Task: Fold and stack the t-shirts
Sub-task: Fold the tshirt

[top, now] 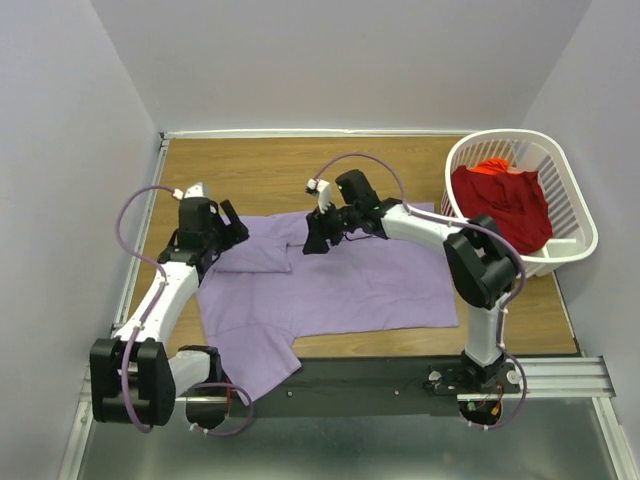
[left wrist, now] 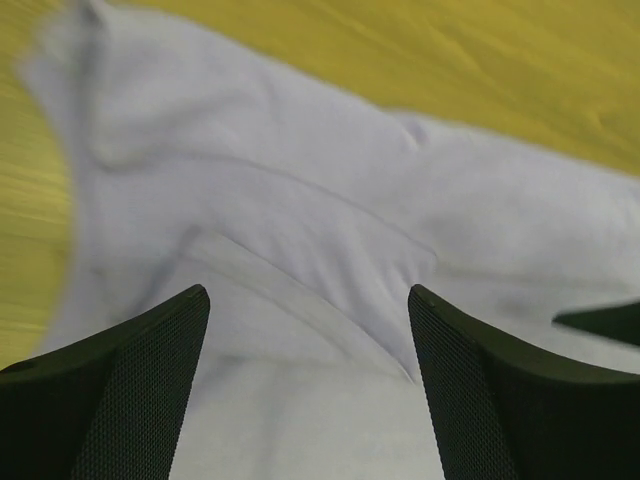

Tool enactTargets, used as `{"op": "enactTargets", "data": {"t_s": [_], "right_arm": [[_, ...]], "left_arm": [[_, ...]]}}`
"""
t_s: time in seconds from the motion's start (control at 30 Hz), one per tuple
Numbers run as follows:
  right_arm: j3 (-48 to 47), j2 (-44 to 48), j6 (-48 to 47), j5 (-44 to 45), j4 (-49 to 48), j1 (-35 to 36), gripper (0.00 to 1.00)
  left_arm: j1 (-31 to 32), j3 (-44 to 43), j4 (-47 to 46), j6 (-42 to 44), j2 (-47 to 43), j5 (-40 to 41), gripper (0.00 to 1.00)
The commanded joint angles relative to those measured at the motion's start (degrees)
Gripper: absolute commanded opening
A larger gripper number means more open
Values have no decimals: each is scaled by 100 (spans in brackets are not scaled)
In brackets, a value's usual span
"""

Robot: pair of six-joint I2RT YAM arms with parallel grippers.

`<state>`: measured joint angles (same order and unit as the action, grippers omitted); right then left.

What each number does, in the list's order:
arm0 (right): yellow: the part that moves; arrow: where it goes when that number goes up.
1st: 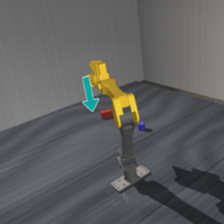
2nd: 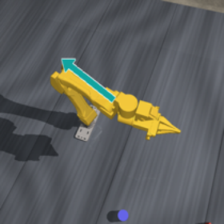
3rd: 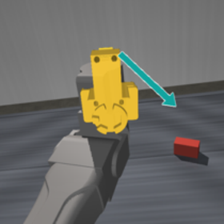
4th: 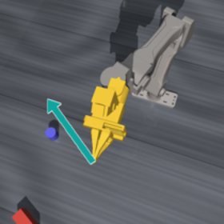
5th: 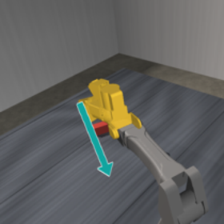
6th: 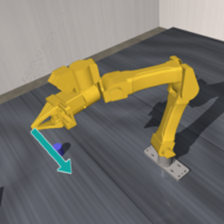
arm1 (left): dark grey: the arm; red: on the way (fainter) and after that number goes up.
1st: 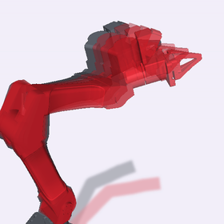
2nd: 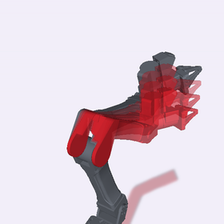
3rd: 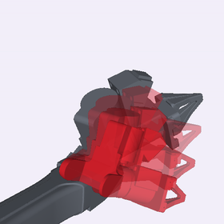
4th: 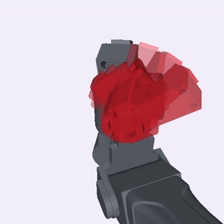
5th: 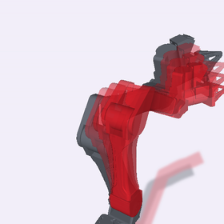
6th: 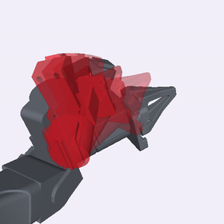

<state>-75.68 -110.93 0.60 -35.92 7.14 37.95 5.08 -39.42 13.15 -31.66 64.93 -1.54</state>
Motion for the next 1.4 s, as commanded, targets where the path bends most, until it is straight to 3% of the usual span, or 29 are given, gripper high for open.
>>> {"op": "enactTargets", "data": {"t_s": [0.0,0.2,0.3,0.6,0.93,1.37], "right_arm": [[-875,-691,414,-626,-221,343,65],[-1904,-1631,765,-960,-265,572,65],[-2222,-1940,906,-1075,-274,616,65],[-3083,-2784,1267,-1093,-283,906,65],[-3471,-3276,1469,-1101,-274,1038,65],[-3269,-3127,1416,-1391,-274,1284,65]], "left_arm": [[-603,-242,-13,660,-200,681,89],[-904,-14,-523,907,-296,1164,89],[-904,267,-953,837,-419,981,89],[-956,171,-989,890,-454,515,89],[-956,189,-998,881,-604,444,89],[-956,215,-1042,890,-665,356,88]]}}
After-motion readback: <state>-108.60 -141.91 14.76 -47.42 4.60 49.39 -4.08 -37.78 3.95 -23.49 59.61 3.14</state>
